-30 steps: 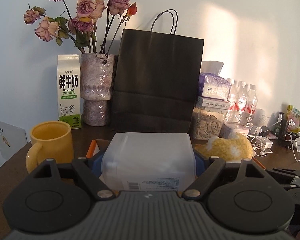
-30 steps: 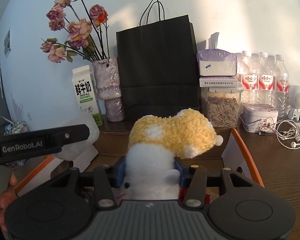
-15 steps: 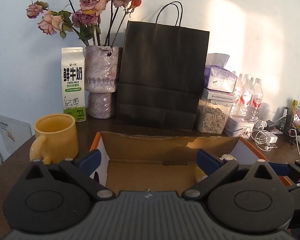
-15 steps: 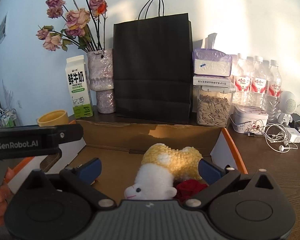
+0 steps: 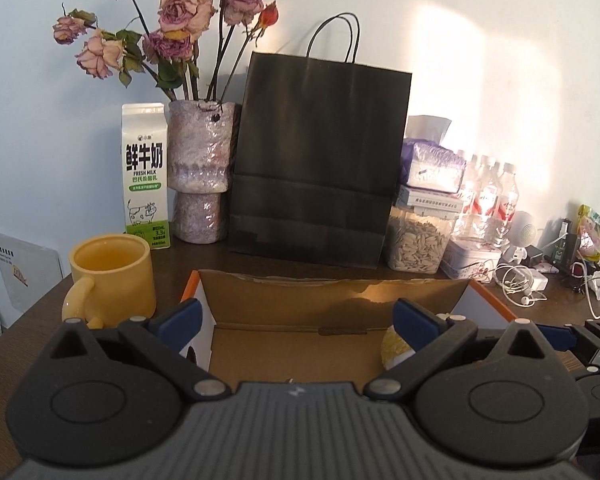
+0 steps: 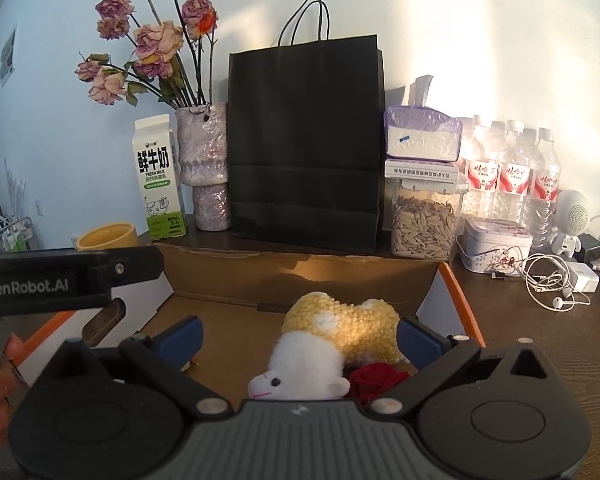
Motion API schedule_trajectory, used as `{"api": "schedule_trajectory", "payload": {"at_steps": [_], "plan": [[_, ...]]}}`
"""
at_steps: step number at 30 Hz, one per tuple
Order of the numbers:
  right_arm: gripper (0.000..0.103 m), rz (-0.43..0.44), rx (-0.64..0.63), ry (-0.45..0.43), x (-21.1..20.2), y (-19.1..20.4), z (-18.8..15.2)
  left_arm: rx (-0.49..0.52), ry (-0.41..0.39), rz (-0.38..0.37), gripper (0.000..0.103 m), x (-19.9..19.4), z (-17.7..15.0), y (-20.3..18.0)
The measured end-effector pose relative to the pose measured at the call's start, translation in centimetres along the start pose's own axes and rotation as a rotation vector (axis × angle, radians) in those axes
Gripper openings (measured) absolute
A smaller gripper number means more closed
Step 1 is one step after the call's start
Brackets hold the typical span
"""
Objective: Organize objects
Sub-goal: 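Open both tools to drop the plastic box and sheep into the cardboard box, then withdraw both tools and move the right tool to the purple cloth pouch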
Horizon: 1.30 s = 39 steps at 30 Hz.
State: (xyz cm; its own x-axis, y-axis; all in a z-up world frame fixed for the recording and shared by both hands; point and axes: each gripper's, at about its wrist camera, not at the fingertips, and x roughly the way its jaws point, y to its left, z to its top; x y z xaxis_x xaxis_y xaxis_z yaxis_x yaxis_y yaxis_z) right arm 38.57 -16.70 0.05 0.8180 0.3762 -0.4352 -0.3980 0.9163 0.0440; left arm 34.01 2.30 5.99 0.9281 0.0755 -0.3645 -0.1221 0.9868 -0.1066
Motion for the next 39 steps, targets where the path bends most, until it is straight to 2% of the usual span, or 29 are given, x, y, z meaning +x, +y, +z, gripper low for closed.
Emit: {"api": "schedule_trajectory", "payload": {"at_steps": [16,39], "plan": [[0.103,0.005,-0.044,-0.048,-5.9,0.7,-1.4,-0.02,-0.008,-0.019,0.103,-6.6,-1.9,1.1],[0.103,0.005,-0.053,0.015,-15.7,1.8,-8.5,-0.001,0.085,0.016,0.103,-15.5,-7.5,3.5]]}}
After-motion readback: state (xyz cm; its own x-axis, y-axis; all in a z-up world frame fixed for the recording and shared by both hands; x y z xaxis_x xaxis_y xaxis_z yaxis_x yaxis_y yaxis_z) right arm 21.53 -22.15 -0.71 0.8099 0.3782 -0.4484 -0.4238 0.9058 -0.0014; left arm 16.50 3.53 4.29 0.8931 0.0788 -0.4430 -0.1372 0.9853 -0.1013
